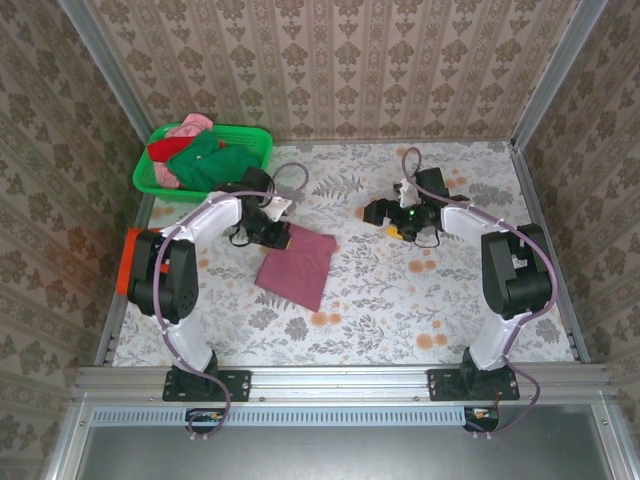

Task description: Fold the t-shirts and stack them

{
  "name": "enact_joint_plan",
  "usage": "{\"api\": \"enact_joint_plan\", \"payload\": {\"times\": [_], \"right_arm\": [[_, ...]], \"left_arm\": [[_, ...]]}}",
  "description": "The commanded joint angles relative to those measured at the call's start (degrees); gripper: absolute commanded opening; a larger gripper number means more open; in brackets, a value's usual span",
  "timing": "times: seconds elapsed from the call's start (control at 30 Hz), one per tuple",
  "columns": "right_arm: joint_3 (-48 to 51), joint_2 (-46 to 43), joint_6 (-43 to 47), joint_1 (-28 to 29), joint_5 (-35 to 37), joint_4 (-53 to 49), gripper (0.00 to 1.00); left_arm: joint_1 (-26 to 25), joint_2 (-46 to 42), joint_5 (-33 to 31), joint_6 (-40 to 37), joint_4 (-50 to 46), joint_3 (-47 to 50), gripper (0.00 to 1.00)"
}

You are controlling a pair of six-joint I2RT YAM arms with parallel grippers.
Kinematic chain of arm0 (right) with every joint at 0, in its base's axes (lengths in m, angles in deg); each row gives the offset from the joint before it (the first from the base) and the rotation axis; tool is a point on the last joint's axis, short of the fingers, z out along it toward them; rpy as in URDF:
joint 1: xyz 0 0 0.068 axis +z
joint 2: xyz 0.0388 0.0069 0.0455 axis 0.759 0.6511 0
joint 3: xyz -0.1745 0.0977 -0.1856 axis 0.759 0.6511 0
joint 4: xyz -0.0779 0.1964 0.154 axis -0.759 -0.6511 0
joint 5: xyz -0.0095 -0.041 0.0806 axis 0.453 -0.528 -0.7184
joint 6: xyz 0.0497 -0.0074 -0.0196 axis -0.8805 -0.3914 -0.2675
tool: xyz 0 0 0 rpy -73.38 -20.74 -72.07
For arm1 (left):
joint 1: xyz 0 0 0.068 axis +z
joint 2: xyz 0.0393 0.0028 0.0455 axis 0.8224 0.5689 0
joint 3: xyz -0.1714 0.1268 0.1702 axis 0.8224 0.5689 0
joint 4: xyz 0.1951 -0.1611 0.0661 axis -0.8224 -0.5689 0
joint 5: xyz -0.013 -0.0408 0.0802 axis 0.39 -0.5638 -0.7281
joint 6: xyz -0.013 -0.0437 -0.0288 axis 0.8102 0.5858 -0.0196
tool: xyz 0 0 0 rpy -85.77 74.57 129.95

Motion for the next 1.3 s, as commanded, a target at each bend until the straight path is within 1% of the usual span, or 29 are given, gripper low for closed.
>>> {"api": "enact_joint_plan", "payload": {"times": [0.0,0.13,0.27,0.4,0.5,0.53,0.73,0.87,0.93,1.03,1.17,1.27], "right_arm": [[1.2,-2.5,3.9,2.7,-2.9,6.3,1.00],[-0.4,-2.0,5.5,6.3,-5.8,8.8,1.00],[-3.3,-0.5,7.8,10.3,-8.8,9.4,1.00],[-2.2,-1.8,11.5,14.3,-10.7,17.1,1.00],[-4.1,-2.0,9.5,15.8,-11.3,21.1,1.00],[-5.3,-1.9,10.7,16.7,-11.3,21.1,1.00],[-15.7,-2.0,24.6,23.0,-7.5,9.0,1.00],[-21.6,-0.7,31.4,26.5,-8.0,1.4,1.00],[-23.6,0.1,32.5,27.7,-8.5,-0.3,1.00],[-24.2,0.8,31.6,28.7,-8.6,-0.2,1.00],[-23.7,1.3,31.0,29.5,-8.1,-0.6,1.00],[-23.1,1.1,31.1,29.8,-8.3,-1.1,1.00]], "left_arm": [[2.2,-1.6,-5.3,-6.6,-8.9,-1.5,0.00],[5.2,-3.3,-10.4,-9.2,-11.1,-1.0,0.00],[10.1,-4.3,-14.9,-11.0,-12.0,-0.3,0.00],[16.3,-6.2,-16.1,-12.0,-11.4,-0.1,0.00],[20.9,-8.2,-16.2,-13.8,-10.6,0.4,0.00],[22.3,-8.8,-16.1,-14.5,-10.4,0.5,0.00],[29.5,-10.1,-13.8,-17.3,-10.2,-0.6,0.00],[33.1,-9.8,-13.5,-18.9,-10.8,-2.0,0.00],[34.5,-9.4,-13.7,-19.9,-11.5,-2.9,0.00],[36.6,-8.9,-14.5,-21.9,-12.6,-4.4,0.00],[39.1,-8.1,-14.6,-23.6,-18.0,-9.3,0.00],[40.0,-8.0,-15.2,-24.4,-20.4,-12.0,0.00]]}}
